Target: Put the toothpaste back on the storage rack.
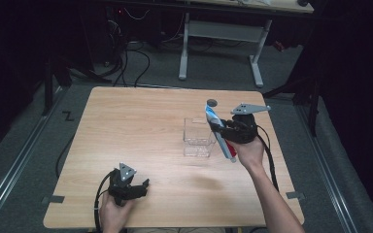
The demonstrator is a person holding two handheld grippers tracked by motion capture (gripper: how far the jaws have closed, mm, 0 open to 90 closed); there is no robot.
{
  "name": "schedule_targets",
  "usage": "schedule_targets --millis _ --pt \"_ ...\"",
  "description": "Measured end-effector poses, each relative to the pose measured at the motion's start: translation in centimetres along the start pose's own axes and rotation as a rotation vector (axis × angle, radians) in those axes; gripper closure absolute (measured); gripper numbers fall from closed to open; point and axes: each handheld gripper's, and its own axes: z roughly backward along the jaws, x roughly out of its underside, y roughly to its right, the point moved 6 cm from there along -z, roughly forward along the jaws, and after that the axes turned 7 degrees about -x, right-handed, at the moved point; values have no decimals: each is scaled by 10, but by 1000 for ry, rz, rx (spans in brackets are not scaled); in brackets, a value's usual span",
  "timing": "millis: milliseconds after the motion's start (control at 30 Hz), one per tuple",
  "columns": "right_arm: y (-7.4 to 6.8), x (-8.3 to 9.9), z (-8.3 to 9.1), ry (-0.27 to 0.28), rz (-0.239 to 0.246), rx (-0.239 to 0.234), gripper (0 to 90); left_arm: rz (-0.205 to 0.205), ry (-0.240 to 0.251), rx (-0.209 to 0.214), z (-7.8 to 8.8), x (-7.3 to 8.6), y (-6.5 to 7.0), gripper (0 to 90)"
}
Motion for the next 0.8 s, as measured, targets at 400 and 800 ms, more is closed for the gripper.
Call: schedule_targets --millis 400,800 --pt "-7 -22 -16 38 0 -28 707 1 0 1 0 0 0 173" --pt "-11 -45 -28 50 17 -22 707 -2 -1 1 0 0 0 173"
